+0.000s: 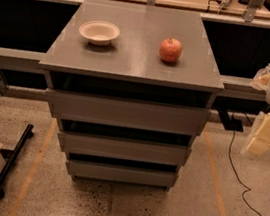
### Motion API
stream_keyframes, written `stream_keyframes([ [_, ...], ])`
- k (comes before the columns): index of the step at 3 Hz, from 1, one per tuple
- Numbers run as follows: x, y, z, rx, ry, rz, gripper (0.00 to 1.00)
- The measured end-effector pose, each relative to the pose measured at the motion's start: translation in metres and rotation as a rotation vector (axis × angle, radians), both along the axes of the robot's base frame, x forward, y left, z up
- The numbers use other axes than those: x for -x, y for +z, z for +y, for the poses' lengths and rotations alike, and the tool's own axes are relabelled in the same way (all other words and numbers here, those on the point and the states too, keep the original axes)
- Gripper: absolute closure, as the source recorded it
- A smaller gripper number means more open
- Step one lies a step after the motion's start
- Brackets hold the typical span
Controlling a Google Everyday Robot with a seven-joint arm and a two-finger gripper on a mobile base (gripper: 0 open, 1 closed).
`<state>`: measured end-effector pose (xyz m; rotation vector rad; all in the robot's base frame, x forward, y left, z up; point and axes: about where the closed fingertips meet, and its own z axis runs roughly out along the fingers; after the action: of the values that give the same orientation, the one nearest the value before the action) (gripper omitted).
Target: Open bottom drawer
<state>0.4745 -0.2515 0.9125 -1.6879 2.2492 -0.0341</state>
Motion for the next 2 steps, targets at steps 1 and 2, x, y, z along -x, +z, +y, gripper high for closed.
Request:
stream_keyframes([
  [1,-0.004,-0.027,0.018,-0.076,0.038,0.017,0.00],
  [2,-0.016,-0.065,0.037,-0.133,0.063,0.011,0.00],
])
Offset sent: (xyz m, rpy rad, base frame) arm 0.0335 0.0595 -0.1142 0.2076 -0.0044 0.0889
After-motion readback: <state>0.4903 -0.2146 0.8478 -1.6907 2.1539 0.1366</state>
